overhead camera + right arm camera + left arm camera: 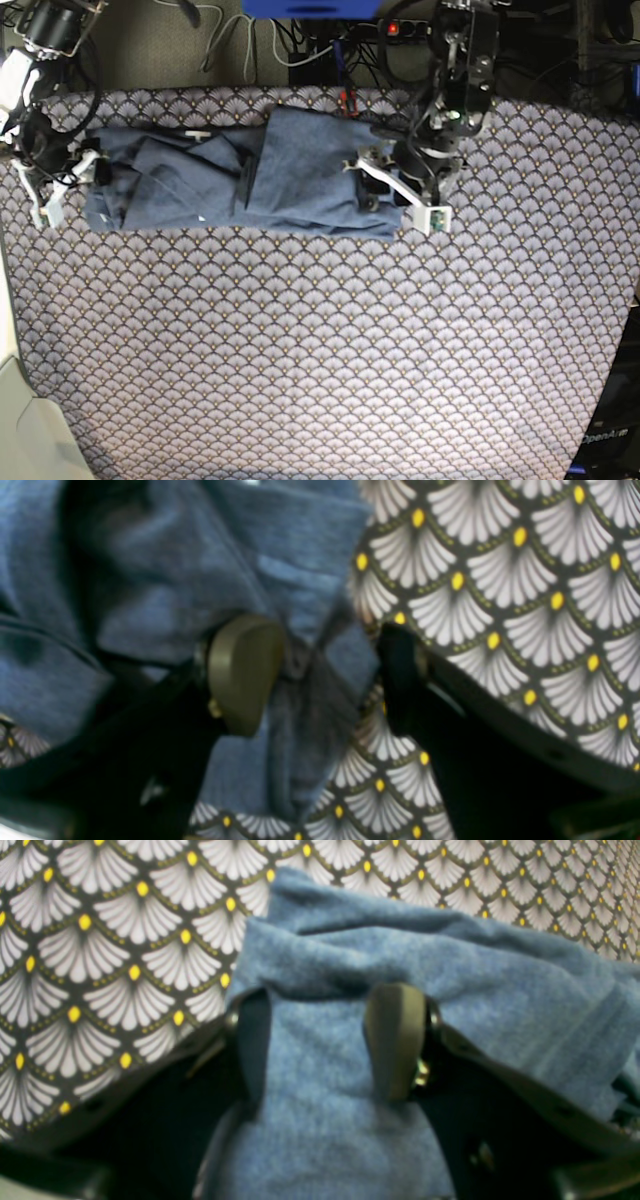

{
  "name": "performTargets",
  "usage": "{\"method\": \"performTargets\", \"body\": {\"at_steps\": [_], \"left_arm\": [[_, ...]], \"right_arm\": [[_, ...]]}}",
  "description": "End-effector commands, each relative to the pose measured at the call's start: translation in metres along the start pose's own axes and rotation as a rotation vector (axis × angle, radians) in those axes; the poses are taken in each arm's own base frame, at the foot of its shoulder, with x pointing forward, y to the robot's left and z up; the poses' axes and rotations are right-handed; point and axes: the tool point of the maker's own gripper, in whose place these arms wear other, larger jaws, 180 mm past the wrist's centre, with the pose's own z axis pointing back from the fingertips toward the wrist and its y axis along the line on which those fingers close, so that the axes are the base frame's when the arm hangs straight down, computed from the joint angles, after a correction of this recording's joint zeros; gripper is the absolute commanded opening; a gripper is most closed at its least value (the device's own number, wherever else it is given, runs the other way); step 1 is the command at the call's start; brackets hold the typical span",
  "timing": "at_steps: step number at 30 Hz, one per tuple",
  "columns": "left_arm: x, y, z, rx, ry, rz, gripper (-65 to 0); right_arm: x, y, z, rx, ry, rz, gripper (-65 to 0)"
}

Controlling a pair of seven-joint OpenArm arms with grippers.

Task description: Fold the T-shirt properly

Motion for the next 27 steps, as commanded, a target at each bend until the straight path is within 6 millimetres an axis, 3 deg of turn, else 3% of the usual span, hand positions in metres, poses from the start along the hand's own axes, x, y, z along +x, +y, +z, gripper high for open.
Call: {"method": "performTargets", "body": {"at_steps": [1,13,20,27], "left_arm": [[0.014,-0.006,0.005,-0.018,-0.05,-0.005,-31.8],[0.044,-0.018,0.021,-0.042,-0.14,-0.024,-31.7],[0.046,-0.018,0.022,-0.042,-0.146,-0.025,-31.6],[0.049,-0.018,0.022,-0.043,-0.154,-0.027,-31.6]], "right_arm": [[-0.002,0.0,0.002,0.005,0.016,0.006,-27.5],[-0.008,0.012,-0.004,0.028,0.021,-0.008,-27.7],[-0.006,0.002,0.001,0.006,0.027,0.006,-27.7],[-0.015,0.018,-0.007,0.04,0.035,-0.019,-27.8]]}}
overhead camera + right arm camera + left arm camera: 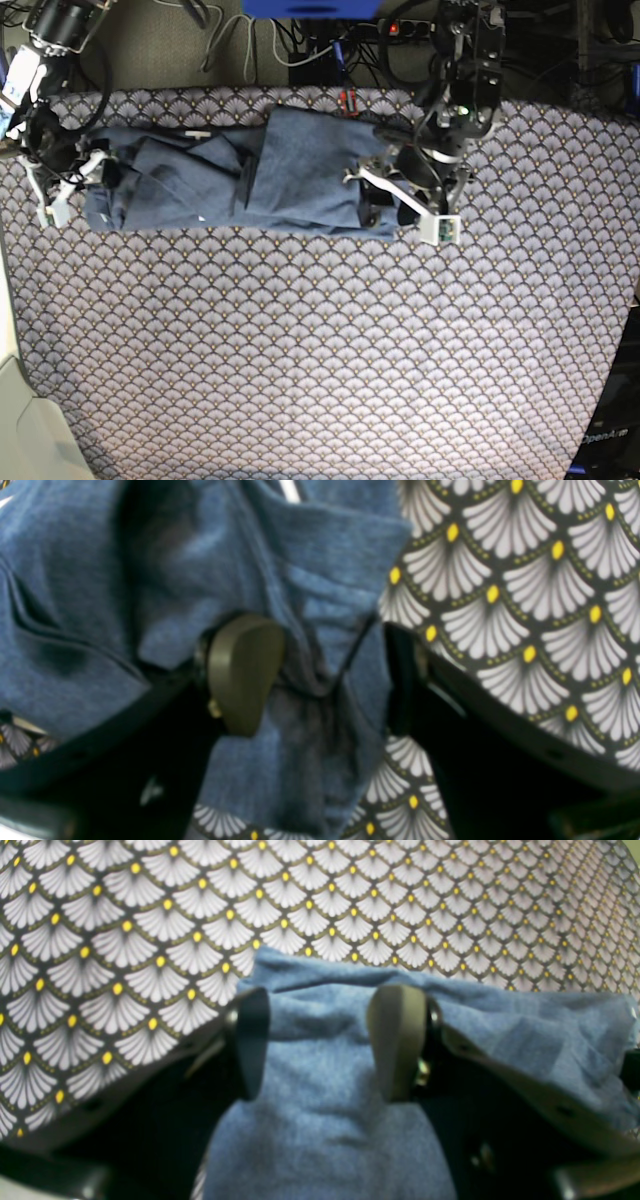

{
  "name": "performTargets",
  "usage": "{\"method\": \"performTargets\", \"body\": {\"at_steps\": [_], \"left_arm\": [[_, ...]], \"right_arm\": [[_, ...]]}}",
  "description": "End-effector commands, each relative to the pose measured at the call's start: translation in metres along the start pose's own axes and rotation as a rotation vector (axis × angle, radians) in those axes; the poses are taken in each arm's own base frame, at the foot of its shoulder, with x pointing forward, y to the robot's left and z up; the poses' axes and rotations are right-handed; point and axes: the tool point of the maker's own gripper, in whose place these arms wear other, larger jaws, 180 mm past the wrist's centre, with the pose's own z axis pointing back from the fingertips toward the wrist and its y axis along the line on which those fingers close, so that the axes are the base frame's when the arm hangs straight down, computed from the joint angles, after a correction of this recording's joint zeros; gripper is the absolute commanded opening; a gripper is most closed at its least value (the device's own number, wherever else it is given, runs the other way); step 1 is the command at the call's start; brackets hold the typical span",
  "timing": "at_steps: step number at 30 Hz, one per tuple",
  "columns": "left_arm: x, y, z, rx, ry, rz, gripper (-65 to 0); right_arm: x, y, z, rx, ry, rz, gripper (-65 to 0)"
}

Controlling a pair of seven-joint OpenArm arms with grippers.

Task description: Fold the T-shirt properly

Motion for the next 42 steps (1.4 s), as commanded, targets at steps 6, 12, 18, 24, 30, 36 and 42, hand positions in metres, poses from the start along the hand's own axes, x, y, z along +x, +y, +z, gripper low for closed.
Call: {"method": "performTargets", "body": {"at_steps": [6,12,18,24,30,36,42], "left_arm": [[0.032,-0.012,0.007,-0.029,-0.097,-0.007,-31.4],[0.047,-0.011,0.016,-0.024,-0.149,-0.01,-31.3],[0.063,0.028,0.029,0.032,-0.2,0.104,-31.3],[0.068,0.082,0.056,0.07,-0.238,0.267,-31.3],[0.06,0.139,0.091,0.206,-0.243,0.279,-31.3],[0.063,0.181,0.123,0.334,-0.291,0.293,-31.3],[0.065,0.203,0.142,0.405,-0.318,0.3,-31.2]], "right_arm": [[-0.015,0.009,-0.004,0.023,0.062,0.018,-39.0],[-0.012,0.015,-0.007,0.035,0.068,0.042,-65.0],[0.0,0.009,-0.003,0.019,0.051,0.06,-65.0],[0.025,0.013,0.017,-0.023,0.015,0.141,-65.0],[0.054,0.052,0.047,-0.033,-0.055,0.23,-65.0],[0.063,0.105,0.055,0.021,-0.076,0.291,-65.0],[0.061,0.181,0.037,0.199,-0.075,0.344,-65.0]]}}
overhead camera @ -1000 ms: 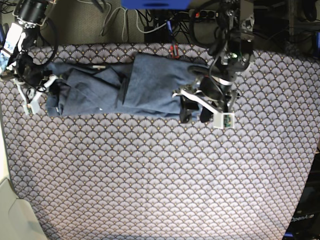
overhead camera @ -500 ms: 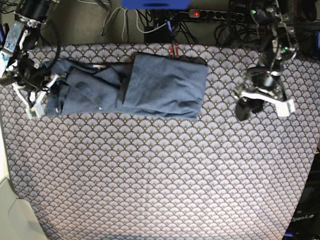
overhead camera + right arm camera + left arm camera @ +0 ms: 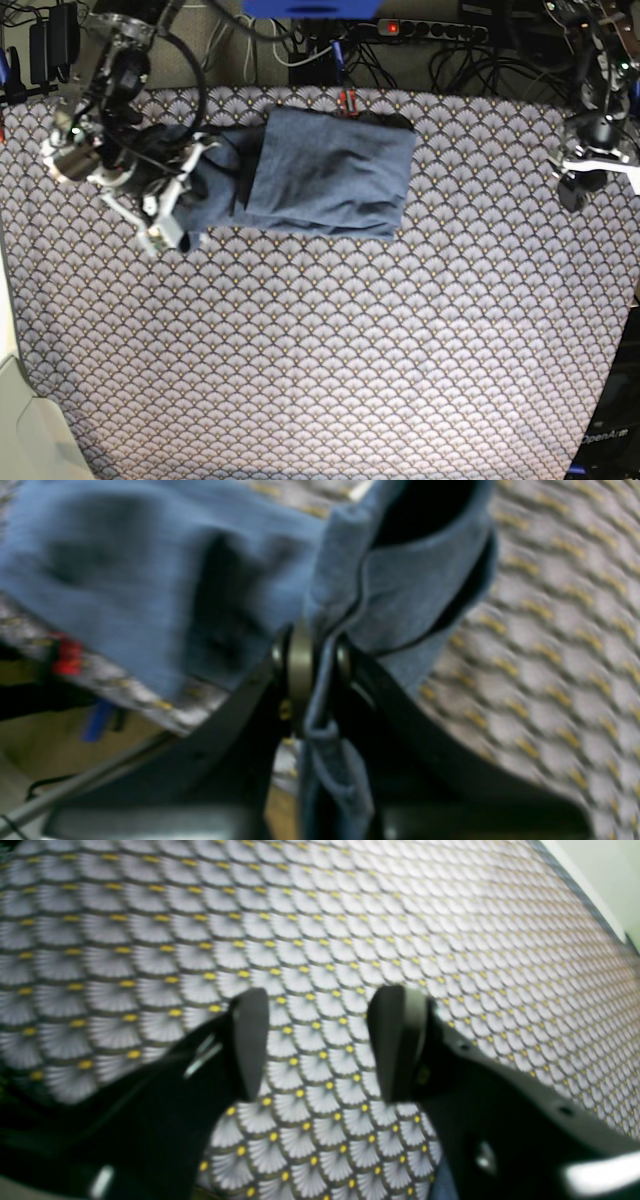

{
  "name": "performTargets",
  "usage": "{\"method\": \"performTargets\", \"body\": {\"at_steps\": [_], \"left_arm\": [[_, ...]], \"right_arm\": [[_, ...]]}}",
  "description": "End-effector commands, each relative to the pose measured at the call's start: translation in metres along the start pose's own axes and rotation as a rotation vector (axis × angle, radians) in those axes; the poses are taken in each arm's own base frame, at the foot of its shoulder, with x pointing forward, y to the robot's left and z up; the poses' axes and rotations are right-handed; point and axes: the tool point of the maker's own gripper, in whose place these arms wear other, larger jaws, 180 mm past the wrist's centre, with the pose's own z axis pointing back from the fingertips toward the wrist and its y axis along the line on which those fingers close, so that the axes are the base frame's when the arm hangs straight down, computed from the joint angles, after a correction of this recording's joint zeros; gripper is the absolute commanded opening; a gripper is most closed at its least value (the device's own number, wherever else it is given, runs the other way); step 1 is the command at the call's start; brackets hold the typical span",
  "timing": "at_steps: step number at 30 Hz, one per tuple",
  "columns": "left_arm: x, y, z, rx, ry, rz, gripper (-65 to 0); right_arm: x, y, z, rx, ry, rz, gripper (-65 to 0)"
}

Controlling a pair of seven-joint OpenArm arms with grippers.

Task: Fold the T-shirt properly
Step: 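Release the left gripper and lift the strip's other end with the right gripper, then fold the strip's end over onto the bundle with the right gripper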

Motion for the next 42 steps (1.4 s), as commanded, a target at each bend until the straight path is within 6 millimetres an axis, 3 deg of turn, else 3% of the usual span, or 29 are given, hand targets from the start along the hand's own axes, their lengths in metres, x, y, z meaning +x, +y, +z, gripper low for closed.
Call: {"method": "performTargets", "body": {"at_steps": [1,10,23,31,39,42], "left_arm": [[0.012,-0.002,0.003,-0.01,-0.04,-0.014,-31.2],[0.028,0.019,0.007,0.043,-0.07,-0.035,-31.2],[0.02,0.029,0.003,0.062,-0.034,-0.033,-31.2],[0.009,0.025,0.002,0.052,0.042,-0.032,-31.2],[0.007,0.027,0.003,0.056,0.049,-0.031,-31.2],[0.006,0.027,0.003,0.055,0.053,-0.028,-31.2]], "right_arm": [[0.016,0.009,0.001,0.019,-0.053,0.023,-65.0],[0.046,0.077,-0.012,0.198,-0.12,0.092,-65.0],[0.078,0.126,-0.003,0.434,-0.275,0.078,-65.0],[0.08,0.173,-0.04,0.621,-0.243,0.066,-65.0],[0.079,0.19,-0.061,0.694,-0.224,0.023,-65.0],[0.079,0.19,-0.069,0.704,-0.202,0.022,-58.1]]}}
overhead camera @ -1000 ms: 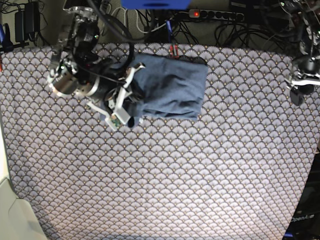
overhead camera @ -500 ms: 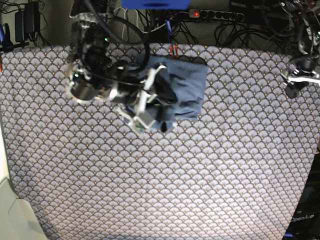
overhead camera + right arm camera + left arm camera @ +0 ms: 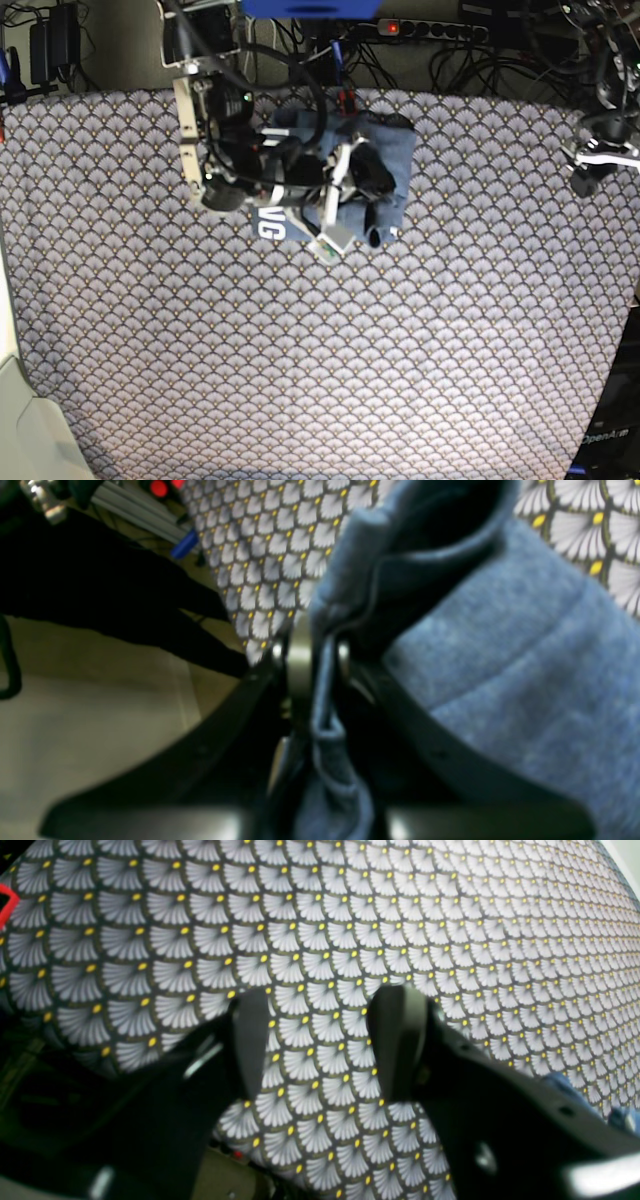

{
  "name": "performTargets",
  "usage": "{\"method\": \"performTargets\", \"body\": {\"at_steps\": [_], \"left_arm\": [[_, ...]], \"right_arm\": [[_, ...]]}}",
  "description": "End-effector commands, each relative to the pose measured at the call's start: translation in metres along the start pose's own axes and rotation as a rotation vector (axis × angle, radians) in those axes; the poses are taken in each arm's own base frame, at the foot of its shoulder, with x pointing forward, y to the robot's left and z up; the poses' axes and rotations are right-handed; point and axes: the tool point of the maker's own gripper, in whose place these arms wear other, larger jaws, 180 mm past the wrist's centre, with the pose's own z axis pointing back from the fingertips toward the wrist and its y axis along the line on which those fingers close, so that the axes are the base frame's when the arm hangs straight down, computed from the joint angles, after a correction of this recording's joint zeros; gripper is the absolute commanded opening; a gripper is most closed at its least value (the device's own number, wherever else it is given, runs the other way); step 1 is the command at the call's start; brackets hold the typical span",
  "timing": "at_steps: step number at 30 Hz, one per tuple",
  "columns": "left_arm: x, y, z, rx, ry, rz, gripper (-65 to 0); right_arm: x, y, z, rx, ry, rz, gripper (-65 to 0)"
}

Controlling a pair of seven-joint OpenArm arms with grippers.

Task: Fold the T-shirt properly
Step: 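Fold the strip's end over onto the bundle with the right gripper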

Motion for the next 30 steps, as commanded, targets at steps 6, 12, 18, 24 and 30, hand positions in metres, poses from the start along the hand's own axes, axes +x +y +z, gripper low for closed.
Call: {"method": "performTargets", "body": {"at_steps": [6,12,18,24,30], "left_arm": [[0.011,-0.003,0.003,-0.014,-0.031,-0.017,-31.2],[0.004,0.001,0.007,-0.005,-0.013,-0.021,-31.2],[0.003,0.003,0.008,-0.002,-0.008,-0.022,-31.2],[0.001,0.003,0.008,0.0,-0.004,-0.018,-31.2],[-0.007,0.006,0.011,0.005,0.016,-0.018,-31.6]], "right_arm": [[0.023,-0.003,-0.008,0.036,-0.078,-0.023,-39.4],[0.022,-0.003,-0.016,0.053,-0.101,-0.056,-33.1],[0.051,0.021,-0.007,0.062,-0.111,0.097,-33.1],[0.055,0.048,-0.011,0.098,-0.064,0.215,-33.3],[0.019,0.008,0.012,0.009,0.03,0.214,-35.2]]}}
